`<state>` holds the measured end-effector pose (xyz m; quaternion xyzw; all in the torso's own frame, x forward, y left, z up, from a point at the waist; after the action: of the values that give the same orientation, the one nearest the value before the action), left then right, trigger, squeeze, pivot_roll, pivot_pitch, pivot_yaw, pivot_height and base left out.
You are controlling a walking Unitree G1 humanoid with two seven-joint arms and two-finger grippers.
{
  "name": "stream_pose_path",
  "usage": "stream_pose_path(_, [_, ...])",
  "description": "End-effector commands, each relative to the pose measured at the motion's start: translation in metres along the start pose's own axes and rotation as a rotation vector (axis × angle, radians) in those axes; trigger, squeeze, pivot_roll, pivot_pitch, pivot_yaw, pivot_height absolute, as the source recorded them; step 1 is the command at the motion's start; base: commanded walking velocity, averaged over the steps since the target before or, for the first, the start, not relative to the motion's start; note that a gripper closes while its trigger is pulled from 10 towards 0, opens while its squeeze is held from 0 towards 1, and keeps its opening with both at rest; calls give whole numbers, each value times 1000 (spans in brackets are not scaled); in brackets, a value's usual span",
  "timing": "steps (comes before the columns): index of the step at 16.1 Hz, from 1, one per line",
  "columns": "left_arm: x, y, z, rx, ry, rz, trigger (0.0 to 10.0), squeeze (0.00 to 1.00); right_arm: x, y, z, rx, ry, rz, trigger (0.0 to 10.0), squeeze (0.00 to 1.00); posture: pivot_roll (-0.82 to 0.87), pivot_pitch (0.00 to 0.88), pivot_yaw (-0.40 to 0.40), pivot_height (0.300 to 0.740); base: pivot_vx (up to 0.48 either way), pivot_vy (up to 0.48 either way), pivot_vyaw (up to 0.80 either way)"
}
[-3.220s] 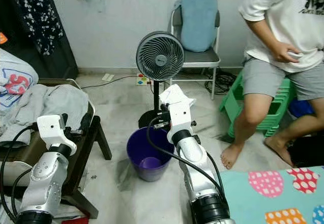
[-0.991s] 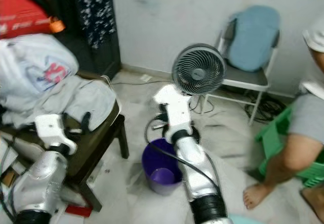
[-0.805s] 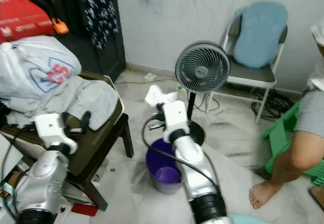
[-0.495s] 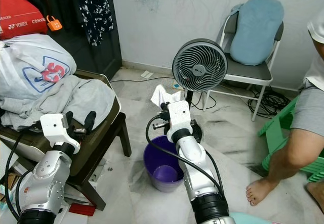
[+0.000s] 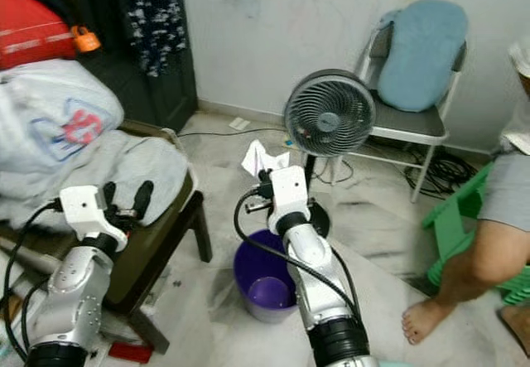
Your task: Clean up the room
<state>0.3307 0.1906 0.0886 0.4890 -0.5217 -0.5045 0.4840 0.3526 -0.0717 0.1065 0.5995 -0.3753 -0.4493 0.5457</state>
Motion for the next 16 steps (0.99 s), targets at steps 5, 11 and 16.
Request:
stream_pose_path(5, [6,3,-2,9,-23,5,10000,0,7,-2,0,-12,-20,1,10000,0,-86,0,-39,740,302,0,-539])
stream_pose_path(11, [5,1,-2,-2,-11,0,10000,0,5,-1,-1,-8,-8,13,10000,0,-85,0,-41,740,241,0,0])
stream_pose_path(16, [2,1,-2,-8,12,-10,10000,0,3,-1,0,-3,-1,19,10000,0,-83,0,-40,740,0,0,800])
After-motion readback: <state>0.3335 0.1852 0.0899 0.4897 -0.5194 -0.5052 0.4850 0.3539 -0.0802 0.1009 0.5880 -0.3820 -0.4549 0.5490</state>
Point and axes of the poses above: a point about 5 cm out from each wrist's last joint towards the gripper, its own z axis pointing back from the gripper into the wrist, its own y axis along the axis of the wrist's last joint, x = y × z, the point moved 4 cm from there along -z, pointing out of the wrist towards the gripper, and after that the axes turned 9 degrees about -z, right-handed, at the moved point
